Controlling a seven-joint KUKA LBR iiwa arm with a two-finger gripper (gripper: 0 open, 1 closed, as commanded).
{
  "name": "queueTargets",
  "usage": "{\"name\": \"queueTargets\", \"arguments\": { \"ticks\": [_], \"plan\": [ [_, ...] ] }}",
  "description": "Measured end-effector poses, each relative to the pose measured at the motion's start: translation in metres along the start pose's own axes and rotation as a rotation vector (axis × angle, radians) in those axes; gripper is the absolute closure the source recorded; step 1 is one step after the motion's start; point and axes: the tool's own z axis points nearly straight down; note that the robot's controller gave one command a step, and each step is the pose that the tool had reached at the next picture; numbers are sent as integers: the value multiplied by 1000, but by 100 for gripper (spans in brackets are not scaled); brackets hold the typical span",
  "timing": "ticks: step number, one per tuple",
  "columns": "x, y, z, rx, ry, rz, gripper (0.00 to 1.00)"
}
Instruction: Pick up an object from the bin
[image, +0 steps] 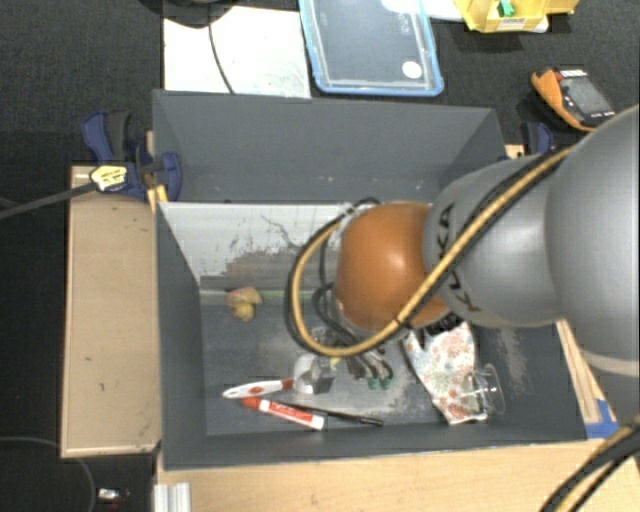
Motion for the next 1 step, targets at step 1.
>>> {"name": "queueTargets", "arguments": {
  "ticks": [1],
  "plan": [
    [-1, 0, -9, -1, -5, 3, 100]
  ]
}}
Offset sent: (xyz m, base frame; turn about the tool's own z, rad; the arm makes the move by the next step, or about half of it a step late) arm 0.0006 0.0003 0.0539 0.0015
